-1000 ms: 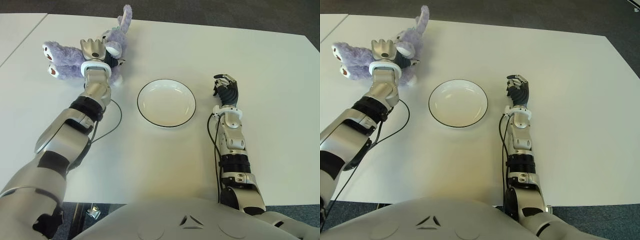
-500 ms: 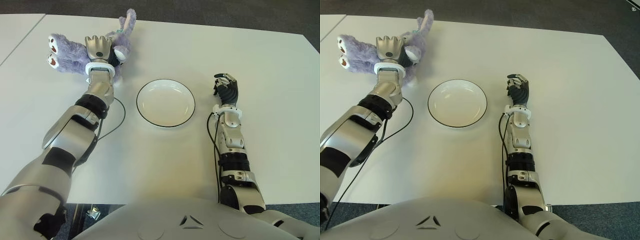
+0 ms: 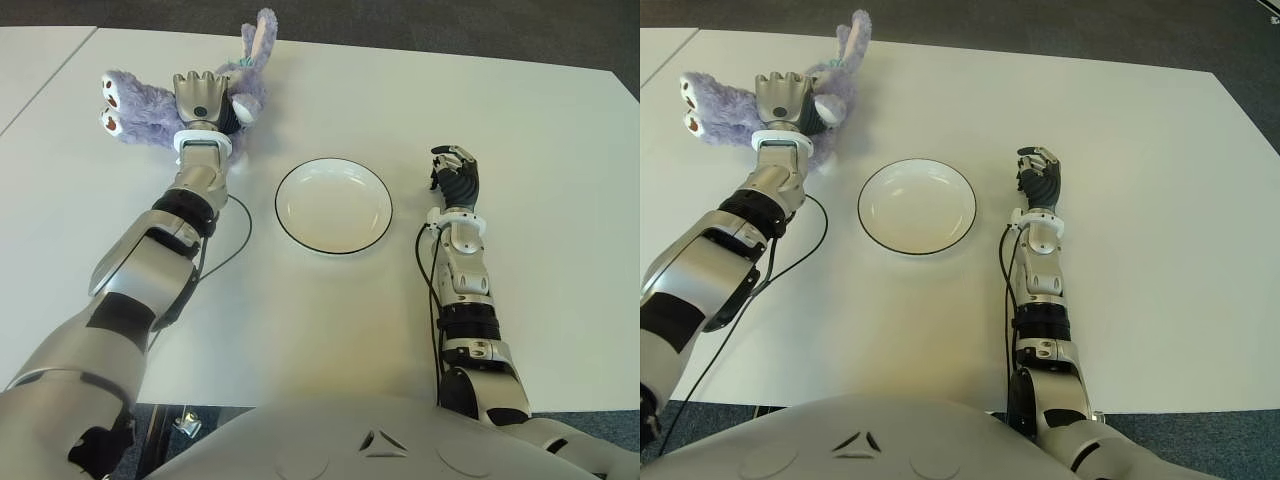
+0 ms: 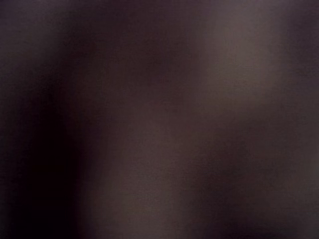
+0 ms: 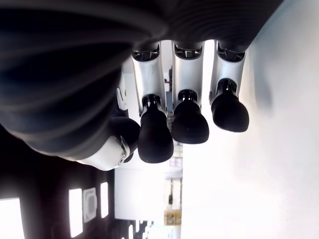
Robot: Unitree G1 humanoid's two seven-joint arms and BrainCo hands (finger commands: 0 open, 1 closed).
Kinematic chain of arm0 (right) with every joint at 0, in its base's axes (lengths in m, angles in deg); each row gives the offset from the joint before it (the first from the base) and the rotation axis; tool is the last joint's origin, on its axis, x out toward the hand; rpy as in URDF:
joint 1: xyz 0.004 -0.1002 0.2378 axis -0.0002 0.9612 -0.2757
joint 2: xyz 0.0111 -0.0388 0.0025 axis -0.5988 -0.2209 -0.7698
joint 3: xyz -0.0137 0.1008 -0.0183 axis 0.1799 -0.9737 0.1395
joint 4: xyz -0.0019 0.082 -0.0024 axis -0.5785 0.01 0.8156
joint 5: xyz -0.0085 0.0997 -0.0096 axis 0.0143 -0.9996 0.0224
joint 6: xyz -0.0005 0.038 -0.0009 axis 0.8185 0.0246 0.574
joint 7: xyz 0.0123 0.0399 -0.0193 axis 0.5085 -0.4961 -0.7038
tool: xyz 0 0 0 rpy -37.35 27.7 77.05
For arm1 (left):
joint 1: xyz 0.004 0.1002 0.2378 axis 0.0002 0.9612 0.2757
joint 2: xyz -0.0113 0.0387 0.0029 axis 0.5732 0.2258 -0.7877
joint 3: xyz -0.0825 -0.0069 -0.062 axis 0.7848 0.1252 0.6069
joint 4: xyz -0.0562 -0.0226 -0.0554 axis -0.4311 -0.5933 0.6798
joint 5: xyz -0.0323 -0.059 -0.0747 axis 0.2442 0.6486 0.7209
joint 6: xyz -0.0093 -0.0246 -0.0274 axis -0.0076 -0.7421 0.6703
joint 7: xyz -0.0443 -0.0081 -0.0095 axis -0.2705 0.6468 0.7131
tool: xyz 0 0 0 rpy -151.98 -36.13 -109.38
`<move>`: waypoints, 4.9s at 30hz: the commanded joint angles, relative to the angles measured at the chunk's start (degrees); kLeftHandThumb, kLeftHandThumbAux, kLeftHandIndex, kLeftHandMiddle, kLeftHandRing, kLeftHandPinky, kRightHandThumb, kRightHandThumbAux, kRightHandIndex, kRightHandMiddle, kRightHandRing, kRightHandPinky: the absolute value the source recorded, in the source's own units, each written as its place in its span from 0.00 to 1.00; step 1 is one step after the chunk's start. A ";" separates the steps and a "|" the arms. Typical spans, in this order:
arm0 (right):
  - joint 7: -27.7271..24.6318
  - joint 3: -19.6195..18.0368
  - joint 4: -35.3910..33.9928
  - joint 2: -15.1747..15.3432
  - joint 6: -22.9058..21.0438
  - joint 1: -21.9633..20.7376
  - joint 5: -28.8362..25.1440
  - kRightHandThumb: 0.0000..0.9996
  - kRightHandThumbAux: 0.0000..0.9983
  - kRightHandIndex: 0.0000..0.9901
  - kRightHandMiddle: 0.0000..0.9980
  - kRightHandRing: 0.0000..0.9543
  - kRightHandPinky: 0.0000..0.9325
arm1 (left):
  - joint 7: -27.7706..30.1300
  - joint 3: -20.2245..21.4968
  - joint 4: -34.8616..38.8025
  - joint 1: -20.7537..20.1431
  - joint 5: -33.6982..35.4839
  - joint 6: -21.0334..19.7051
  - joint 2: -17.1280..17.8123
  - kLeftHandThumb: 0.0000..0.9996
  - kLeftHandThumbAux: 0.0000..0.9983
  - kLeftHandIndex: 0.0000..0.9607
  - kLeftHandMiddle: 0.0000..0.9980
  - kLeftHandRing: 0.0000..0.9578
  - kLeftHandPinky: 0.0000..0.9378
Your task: Put the doll into the plate.
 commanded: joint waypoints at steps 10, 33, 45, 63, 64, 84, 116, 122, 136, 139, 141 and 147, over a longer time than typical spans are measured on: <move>0.38 -0.03 0.37 -0.94 -2.49 2.01 -0.17 0.72 0.72 0.45 0.79 0.82 0.83 | -3.62 0.40 -0.52 2.13 2.56 4.16 -0.85 0.71 0.70 0.46 0.88 0.93 0.99; -0.17 -0.29 1.02 -0.89 -2.15 1.57 -0.57 0.72 0.72 0.45 0.80 0.83 0.83 | -15.68 1.74 10.44 4.27 2.08 28.62 7.65 0.72 0.70 0.46 0.89 0.93 0.99; -0.36 -0.67 2.15 -0.99 -1.64 1.02 -0.85 0.72 0.72 0.45 0.79 0.82 0.83 | -19.46 2.20 11.62 2.12 0.65 32.91 9.70 0.71 0.70 0.46 0.88 0.93 0.97; -0.55 -0.56 2.12 -1.15 -1.24 1.20 -0.59 0.72 0.72 0.45 0.79 0.82 0.82 | -21.45 3.84 18.45 1.89 -1.01 37.07 11.86 0.71 0.70 0.46 0.91 0.95 0.97; -0.57 -0.57 2.18 -1.14 -1.20 1.21 -0.60 0.72 0.72 0.45 0.79 0.82 0.82 | -21.69 3.85 18.87 1.92 -1.27 37.14 11.92 0.71 0.70 0.46 0.91 0.95 0.97; -0.11 -0.50 1.57 -1.49 -1.84 1.03 -0.30 0.72 0.72 0.45 0.79 0.82 0.83 | -19.41 6.27 35.90 8.50 -2.20 41.27 13.44 0.71 0.71 0.46 0.91 0.95 0.96; 0.40 -0.14 0.91 -1.58 -2.64 1.08 0.63 0.72 0.72 0.44 0.78 0.82 0.82 | -6.14 7.71 44.59 13.55 -0.08 53.58 13.07 0.71 0.70 0.46 0.91 0.94 0.95; 0.58 -0.09 0.71 -1.60 -3.13 1.05 0.65 0.72 0.72 0.45 0.78 0.82 0.82 | -4.33 8.14 44.60 14.14 0.50 55.34 12.70 0.71 0.70 0.46 0.91 0.94 0.95; 0.52 0.31 -0.04 -1.36 -4.29 1.29 0.72 0.72 0.72 0.44 0.77 0.81 0.78 | -1.05 7.99 43.89 16.03 0.72 58.10 11.27 0.71 0.70 0.46 0.90 0.94 0.95; 0.29 0.23 0.05 -1.29 -4.02 1.33 0.44 0.71 0.72 0.44 0.77 0.81 0.78 | -0.61 7.61 43.10 16.19 0.40 58.53 10.86 0.71 0.70 0.46 0.90 0.94 0.95; 0.11 0.18 0.13 -1.26 -3.84 1.35 0.27 0.71 0.72 0.44 0.77 0.81 0.79 | -0.54 7.35 42.55 16.23 0.00 58.74 10.63 0.71 0.70 0.46 0.90 0.94 0.95; -0.22 0.19 0.11 -1.15 -3.70 1.46 0.25 0.71 0.72 0.44 0.77 0.81 0.79 | -1.41 6.65 40.97 15.96 -1.78 58.95 10.10 0.71 0.70 0.46 0.89 0.94 0.96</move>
